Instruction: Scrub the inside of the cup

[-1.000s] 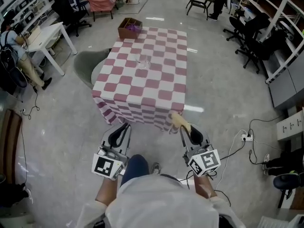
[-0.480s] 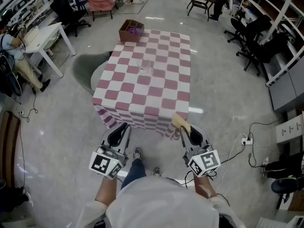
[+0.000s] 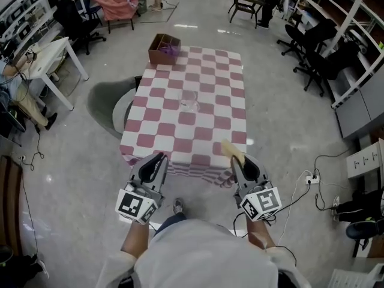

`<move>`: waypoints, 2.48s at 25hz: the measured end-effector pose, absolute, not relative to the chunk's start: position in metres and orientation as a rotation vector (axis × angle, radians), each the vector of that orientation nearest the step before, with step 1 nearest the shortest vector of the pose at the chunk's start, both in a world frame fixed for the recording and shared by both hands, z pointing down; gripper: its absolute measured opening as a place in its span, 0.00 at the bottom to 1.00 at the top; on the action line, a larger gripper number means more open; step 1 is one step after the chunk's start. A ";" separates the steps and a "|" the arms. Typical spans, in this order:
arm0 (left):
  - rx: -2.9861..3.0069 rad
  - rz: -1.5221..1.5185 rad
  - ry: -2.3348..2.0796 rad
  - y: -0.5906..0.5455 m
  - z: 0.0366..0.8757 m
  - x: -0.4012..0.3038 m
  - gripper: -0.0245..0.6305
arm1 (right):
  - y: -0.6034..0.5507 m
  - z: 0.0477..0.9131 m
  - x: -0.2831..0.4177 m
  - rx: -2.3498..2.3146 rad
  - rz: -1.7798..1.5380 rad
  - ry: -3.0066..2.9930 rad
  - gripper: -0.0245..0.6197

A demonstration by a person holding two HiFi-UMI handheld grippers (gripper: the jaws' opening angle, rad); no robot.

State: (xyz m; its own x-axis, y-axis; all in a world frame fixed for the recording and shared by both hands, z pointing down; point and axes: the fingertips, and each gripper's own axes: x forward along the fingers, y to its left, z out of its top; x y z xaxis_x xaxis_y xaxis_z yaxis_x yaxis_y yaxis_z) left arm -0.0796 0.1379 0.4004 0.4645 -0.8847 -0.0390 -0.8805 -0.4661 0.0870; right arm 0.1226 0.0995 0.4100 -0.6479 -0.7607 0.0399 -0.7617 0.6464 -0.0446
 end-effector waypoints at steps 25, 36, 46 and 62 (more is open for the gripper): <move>2.630 0.006 -1.628 0.027 0.419 -0.114 0.09 | 0.000 0.415 0.092 1.352 0.130 -2.810 0.17; 2.581 0.079 -1.726 -0.017 0.425 -0.077 0.09 | -0.054 0.417 0.119 1.244 0.151 -2.875 0.17; 2.531 0.096 -1.826 -0.037 0.431 -0.063 0.09 | -0.087 0.426 0.122 1.101 0.179 -2.935 0.17; 2.684 0.077 -1.680 -0.098 0.416 -0.079 0.09 | -0.123 0.422 0.085 1.180 0.209 -2.911 0.17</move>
